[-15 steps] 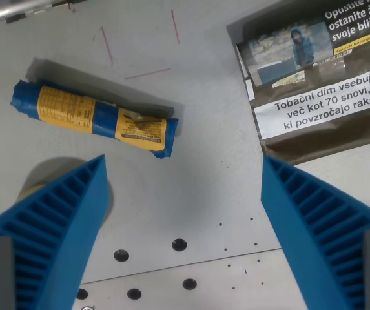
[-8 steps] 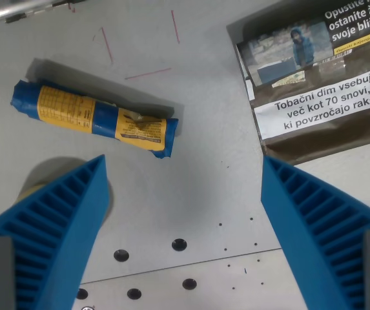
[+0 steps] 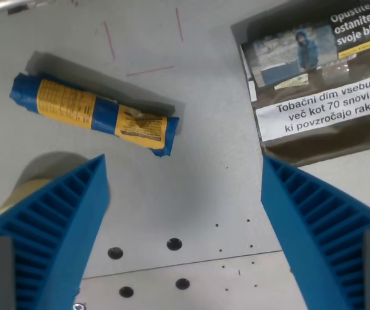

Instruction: Move above the blue bag

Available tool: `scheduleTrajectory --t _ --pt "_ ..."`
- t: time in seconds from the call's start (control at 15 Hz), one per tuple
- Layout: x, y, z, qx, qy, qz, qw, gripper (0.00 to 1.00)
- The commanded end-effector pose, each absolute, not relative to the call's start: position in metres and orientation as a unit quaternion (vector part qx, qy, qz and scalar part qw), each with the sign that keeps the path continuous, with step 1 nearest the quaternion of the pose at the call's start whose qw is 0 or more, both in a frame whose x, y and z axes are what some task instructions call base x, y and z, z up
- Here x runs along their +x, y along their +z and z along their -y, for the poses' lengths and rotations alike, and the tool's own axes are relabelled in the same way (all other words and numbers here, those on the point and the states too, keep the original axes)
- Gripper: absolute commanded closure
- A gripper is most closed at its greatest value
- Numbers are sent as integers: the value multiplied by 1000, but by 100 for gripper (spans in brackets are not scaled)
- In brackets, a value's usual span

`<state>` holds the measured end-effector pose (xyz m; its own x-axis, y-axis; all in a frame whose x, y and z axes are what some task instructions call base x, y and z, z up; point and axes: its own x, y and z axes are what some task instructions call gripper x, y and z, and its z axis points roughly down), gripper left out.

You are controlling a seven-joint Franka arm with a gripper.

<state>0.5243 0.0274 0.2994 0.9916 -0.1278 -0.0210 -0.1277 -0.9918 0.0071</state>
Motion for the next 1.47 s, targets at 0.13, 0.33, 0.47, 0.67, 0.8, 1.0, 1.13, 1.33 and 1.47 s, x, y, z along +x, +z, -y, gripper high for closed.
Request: scheduleTrajectory --t 0.13,0.33,0.47,0.67,0.8,1.0,1.13,1.33,1.47 --pt "522 291 -32 999 12 -44 -4 0" --pt "520 283 -37 995 21 -94 -6 0" --pt "519 276 -40 991 27 -127 -7 0" --pt "516 266 -46 984 31 -177 -6 0" --pt "514 259 -51 977 32 -209 -5 0" --pt "512 247 -58 966 32 -258 -3 0" --pt "511 239 -64 956 32 -290 -2 0" --pt "510 227 -71 941 32 -337 0 0" --pt "509 219 -76 929 33 -369 1 0"
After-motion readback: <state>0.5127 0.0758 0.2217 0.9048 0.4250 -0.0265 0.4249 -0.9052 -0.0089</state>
